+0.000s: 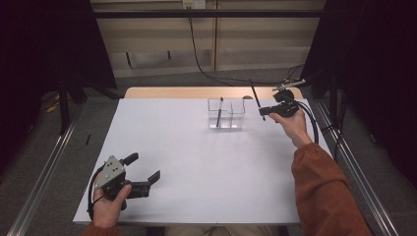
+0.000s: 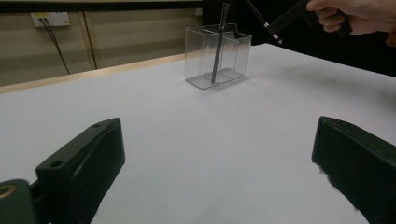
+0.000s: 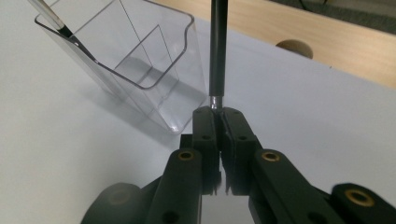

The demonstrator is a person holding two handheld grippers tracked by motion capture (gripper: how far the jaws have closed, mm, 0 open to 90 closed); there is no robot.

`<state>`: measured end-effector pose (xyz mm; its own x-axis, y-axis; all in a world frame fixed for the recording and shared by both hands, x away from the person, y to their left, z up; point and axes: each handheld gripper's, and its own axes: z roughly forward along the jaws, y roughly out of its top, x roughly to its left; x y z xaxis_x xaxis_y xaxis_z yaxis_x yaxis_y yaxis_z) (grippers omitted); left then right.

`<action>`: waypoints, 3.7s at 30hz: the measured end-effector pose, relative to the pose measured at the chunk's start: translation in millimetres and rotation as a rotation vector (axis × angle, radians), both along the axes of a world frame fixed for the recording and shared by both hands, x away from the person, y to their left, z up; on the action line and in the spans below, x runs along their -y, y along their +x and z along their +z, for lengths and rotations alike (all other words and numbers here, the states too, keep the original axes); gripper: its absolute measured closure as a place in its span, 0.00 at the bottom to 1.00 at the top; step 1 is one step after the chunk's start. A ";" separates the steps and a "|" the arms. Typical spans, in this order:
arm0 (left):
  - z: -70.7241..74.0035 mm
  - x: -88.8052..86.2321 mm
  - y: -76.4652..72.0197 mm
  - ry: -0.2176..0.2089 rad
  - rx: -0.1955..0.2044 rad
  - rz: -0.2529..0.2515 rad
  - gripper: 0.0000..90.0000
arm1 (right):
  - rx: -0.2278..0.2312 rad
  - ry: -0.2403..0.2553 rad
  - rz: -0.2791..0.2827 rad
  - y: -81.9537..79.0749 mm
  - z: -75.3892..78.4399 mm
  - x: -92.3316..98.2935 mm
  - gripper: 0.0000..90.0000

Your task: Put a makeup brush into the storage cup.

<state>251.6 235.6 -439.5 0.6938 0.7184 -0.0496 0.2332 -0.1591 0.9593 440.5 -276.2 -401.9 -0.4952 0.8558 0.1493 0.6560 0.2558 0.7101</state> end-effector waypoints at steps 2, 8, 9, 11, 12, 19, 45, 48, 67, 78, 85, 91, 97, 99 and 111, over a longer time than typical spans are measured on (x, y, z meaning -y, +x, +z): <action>0.4 0.3 -0.8 -0.001 0.001 -0.001 0.03 | 0.041 0.022 0.000 -3.4 2.5 1.8 0.94; -0.1 0.0 -0.2 -0.001 0.001 0.002 0.03 | 0.129 0.077 -0.009 -14.8 4.0 10.5 0.94; 0.1 0.0 -0.4 -0.001 0.002 0.003 0.03 | 0.136 0.091 -0.016 -15.9 3.9 12.0 0.94; 0.2 0.2 -0.3 -0.001 0.002 0.003 0.03 | 0.156 0.117 -0.028 -18.2 2.7 15.6 0.94; 0.0 0.4 -0.2 0.000 0.001 0.004 0.03 | 0.160 0.129 -0.025 -18.8 1.9 17.0 0.94; -0.3 -0.5 0.6 -0.005 -0.001 0.005 0.03 | 0.168 0.173 0.011 -28.1 2.1 18.0 0.94; -0.5 0.1 1.3 0.000 -0.004 0.008 0.03 | 0.197 0.235 0.223 -92.0 7.6 6.6 0.94; -0.7 0.5 1.4 0.003 -0.005 0.006 0.03 | 0.198 0.239 0.253 -98.3 8.8 2.5 0.94; -0.5 4.9 1.0 0.014 -0.001 -0.024 0.03 | 0.145 0.209 0.501 -126.3 4.7 -50.5 0.94; 0.0 5.5 1.9 0.034 -0.001 -0.031 0.03 | 0.102 0.167 0.602 -130.7 4.6 -72.7 0.94; 0.4 7.1 2.1 0.045 0.001 -0.042 0.03 | 0.060 0.106 0.659 -129.1 5.5 -84.1 0.94; 0.0 8.0 2.3 0.055 -0.001 -0.052 0.03 | 0.004 0.015 0.710 -127.5 7.2 -94.3 0.94; 0.6 8.6 2.4 0.054 0.001 -0.047 0.03 | -0.017 -0.060 0.738 -123.5 7.9 -101.5 0.94; 0.8 8.8 2.6 0.055 0.001 -0.047 0.03 | -0.027 -0.091 0.747 -121.4 7.8 -103.7 0.94; -0.4 9.4 3.8 0.076 -0.018 -0.068 0.03 | -0.160 -0.293 0.835 -121.6 5.3 -122.3 0.94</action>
